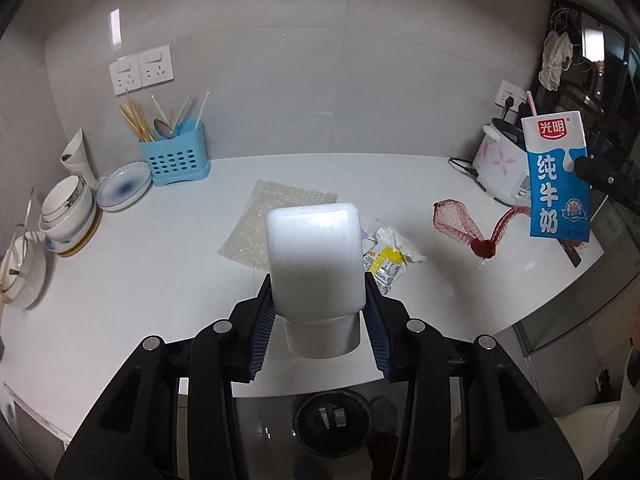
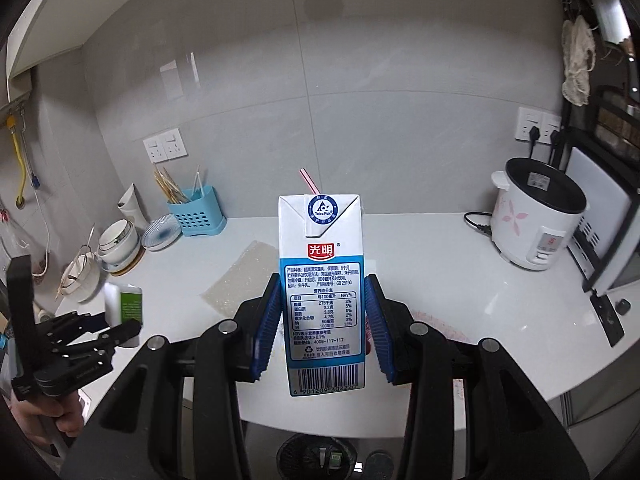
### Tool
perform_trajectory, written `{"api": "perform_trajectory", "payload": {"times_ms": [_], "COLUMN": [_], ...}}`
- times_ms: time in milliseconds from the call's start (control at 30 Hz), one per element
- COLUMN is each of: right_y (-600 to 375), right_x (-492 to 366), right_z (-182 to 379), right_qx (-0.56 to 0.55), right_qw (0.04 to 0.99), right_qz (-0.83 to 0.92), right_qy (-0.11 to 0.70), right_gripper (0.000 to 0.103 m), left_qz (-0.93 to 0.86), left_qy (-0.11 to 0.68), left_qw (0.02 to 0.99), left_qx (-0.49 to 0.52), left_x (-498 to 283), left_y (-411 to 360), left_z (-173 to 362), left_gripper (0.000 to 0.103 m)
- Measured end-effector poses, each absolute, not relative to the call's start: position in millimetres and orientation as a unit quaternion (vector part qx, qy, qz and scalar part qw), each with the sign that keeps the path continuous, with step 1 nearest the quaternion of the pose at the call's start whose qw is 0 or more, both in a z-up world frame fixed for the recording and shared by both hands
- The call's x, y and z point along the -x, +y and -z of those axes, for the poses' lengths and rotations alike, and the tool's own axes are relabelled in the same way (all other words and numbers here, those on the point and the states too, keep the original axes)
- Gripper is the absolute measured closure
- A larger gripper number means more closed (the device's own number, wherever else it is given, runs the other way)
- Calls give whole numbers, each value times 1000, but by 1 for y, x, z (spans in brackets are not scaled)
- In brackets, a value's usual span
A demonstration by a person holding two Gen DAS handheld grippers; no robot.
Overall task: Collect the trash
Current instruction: 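Lift the carton and bottle off the counter with both tools, then lower both tools with carton and bottle over the green wastebasket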
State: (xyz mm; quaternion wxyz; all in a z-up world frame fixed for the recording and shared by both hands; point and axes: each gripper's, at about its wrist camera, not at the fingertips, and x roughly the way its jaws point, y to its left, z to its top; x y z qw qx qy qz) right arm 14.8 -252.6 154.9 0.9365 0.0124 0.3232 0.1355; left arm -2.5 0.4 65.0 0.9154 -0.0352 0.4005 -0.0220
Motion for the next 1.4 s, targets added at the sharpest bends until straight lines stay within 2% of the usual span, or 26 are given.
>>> {"api": "perform_trajectory", "payload": {"times_ms": [333,600,1133,1400], "right_y": [-228,-206,-194,-189], "right_x": [80,125,139,142], "right_z": [-167,-138,-12,80], "right_qx": [-16,-9,17,42], "right_qw": [933,917,860,829], "right_qz": [-143,-182,-241,-255], "right_qy": [329,355,449,496], "right_gripper": [64,64,64,64], "left_qz": [75,78,59,43], "left_qy": [401,426,462,494], "left_qw": [912,901,884,866], "left_qx": [43,39,53,68], "left_x": [61,102,154,166], "left_y": [4,2,-10,-15], "left_z": [-60,-23,72,133], "left_gripper": [62,62,62,62]}}
